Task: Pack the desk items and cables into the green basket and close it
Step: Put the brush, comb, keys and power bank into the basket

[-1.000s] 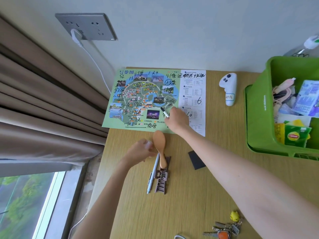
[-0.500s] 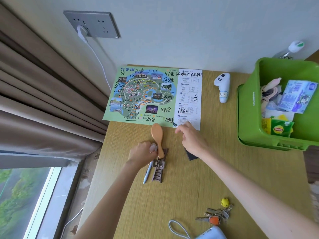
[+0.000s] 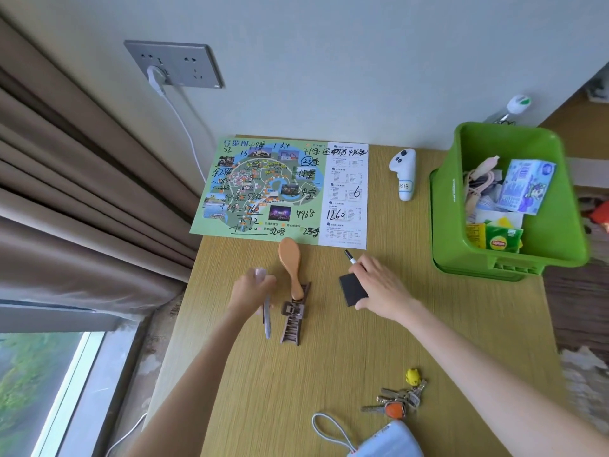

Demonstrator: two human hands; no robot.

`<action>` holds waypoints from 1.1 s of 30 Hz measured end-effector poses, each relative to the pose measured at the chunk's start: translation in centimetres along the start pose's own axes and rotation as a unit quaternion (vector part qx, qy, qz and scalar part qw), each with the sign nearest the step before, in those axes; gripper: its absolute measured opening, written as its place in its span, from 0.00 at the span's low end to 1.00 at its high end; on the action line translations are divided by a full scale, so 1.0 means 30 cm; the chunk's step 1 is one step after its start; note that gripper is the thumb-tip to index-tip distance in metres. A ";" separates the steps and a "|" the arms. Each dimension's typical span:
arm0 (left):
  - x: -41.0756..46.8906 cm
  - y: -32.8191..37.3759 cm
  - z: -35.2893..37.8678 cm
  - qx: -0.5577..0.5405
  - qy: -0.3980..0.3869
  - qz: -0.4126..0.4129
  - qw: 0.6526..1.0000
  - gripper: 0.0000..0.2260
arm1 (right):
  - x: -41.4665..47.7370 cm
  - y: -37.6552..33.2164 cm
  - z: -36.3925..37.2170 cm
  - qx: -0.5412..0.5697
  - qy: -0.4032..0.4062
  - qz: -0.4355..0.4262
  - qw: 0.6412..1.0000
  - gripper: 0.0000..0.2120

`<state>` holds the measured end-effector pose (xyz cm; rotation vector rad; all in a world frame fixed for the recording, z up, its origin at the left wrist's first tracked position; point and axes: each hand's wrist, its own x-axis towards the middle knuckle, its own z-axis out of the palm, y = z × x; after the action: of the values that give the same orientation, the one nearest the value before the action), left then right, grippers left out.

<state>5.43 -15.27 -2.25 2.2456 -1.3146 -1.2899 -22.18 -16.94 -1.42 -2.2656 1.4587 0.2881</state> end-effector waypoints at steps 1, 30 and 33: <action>-0.003 0.000 -0.010 -0.058 -0.006 -0.012 0.998 0.06 | -0.009 0.000 0.006 0.002 0.004 0.010 1.000 0.34; 0.021 0.243 0.111 0.052 0.082 -0.033 0.995 0.11 | -0.093 0.030 -0.250 0.248 0.248 0.041 0.936 0.11; 0.020 0.325 0.088 -0.028 0.053 0.012 0.998 0.13 | -0.113 0.091 -0.339 0.263 0.291 0.051 0.918 0.09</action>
<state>-2.23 -20.72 1.51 2.2208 -1.2489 -1.1676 -26.65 -19.81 8.30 -1.8947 1.6688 -0.7337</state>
